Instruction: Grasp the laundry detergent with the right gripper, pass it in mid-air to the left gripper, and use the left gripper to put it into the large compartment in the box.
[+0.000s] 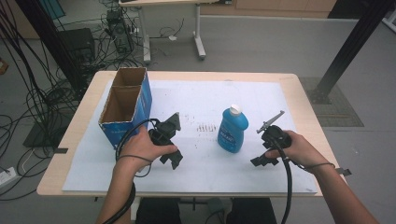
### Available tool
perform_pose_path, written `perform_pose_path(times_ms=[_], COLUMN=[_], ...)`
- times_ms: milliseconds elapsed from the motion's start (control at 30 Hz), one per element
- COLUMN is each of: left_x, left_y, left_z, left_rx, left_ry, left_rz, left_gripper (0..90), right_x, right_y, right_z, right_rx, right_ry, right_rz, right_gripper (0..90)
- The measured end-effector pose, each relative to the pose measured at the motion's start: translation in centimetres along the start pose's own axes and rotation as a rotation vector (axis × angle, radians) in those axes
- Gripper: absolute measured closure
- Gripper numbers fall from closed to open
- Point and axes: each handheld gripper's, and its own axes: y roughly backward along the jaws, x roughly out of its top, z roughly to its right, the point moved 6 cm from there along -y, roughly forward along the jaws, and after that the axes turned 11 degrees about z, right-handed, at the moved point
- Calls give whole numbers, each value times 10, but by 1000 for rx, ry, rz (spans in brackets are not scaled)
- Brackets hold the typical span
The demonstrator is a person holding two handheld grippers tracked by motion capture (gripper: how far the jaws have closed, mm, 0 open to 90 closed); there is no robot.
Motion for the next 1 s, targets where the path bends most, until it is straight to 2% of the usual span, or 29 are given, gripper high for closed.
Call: perform_pose_path(times_ms=[167, 367, 533, 1000], left_x=[1, 0, 0, 2], left_y=[-2, -3, -3, -3], left_z=[-1, -3, -3, -2], left_rx=[-9, -9, -11, -18], left_ry=[5, 9, 3, 7], left_rz=[2, 1, -2, 11], left_gripper=[84, 85, 84, 85], right_x=[0, 1, 0, -4], right_y=[-3, -4, -8, -21], right_z=[2, 6, 8, 3], right_rx=[-3, -8, -23, -19], right_ry=[3, -5, 10, 11], right_rz=[20, 80, 133, 196], right_gripper=[84, 82, 80, 76])
